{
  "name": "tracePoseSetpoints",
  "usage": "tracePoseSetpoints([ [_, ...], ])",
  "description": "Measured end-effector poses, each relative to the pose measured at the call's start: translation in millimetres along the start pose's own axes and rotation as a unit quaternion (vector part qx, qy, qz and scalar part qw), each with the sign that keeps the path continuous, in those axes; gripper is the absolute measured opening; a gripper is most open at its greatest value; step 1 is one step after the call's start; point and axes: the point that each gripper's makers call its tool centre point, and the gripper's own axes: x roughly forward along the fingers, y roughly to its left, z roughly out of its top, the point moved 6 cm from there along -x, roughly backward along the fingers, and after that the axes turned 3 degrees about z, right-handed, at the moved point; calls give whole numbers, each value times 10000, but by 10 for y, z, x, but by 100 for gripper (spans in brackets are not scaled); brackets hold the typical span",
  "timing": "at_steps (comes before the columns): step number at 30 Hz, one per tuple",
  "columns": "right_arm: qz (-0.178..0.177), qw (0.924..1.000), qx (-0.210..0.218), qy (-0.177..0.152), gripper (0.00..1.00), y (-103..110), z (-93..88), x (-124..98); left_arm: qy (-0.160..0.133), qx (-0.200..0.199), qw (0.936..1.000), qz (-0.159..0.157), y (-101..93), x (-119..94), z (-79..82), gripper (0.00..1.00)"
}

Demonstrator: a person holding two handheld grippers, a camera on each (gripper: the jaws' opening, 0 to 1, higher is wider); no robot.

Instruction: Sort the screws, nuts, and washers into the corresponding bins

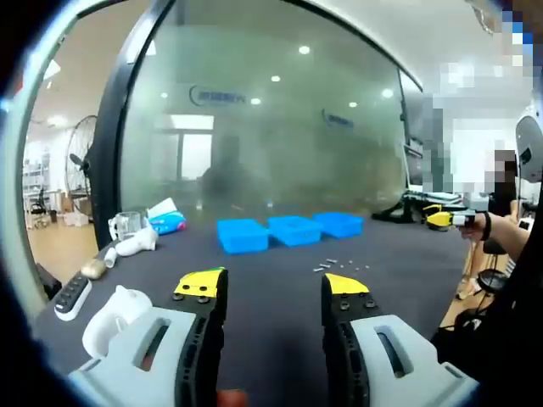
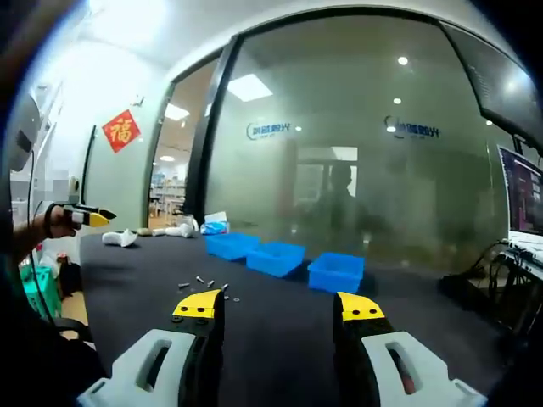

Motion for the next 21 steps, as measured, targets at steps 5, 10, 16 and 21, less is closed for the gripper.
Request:
tracePoseSetpoints([
  [5, 6, 10000, -4, 11, 48, 10, -5, 4, -6, 9, 10000, 13, 8, -6, 4, 43],
  [10, -11, 10000, 5, 0, 48, 2, 0, 2, -1, 2, 10000, 8, 2, -2, 1, 43],
  [16, 20, 10000, -13, 45, 49, 17, -18, 7, 7, -19, 10000, -10, -6, 4, -12, 43],
  [21, 25, 10000, -15, 64, 49, 18, -29, 9, 8, -15, 10000, -14, -4, 5, -14, 43],
])
